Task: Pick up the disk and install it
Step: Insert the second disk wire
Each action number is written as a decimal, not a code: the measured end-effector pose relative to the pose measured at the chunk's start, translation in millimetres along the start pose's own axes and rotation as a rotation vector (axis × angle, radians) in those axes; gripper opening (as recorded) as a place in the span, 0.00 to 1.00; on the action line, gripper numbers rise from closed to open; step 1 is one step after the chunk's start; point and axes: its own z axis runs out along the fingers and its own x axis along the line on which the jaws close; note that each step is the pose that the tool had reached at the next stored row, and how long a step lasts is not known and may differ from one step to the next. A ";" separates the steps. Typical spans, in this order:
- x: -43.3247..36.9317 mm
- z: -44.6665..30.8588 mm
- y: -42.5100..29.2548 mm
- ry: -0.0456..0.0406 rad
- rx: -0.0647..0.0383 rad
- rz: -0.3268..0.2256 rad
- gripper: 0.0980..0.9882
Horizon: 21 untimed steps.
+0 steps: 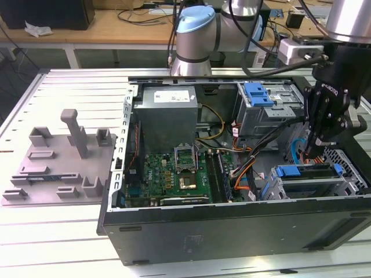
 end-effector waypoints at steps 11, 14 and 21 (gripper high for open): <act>26.2 5.4 -0.2 -0.1416 -0.014 0.001 0.07; 26.2 5.4 -0.3 -0.1423 -0.013 -0.002 0.07; 29.7 6.2 -0.6 -0.1438 -0.010 -0.033 0.07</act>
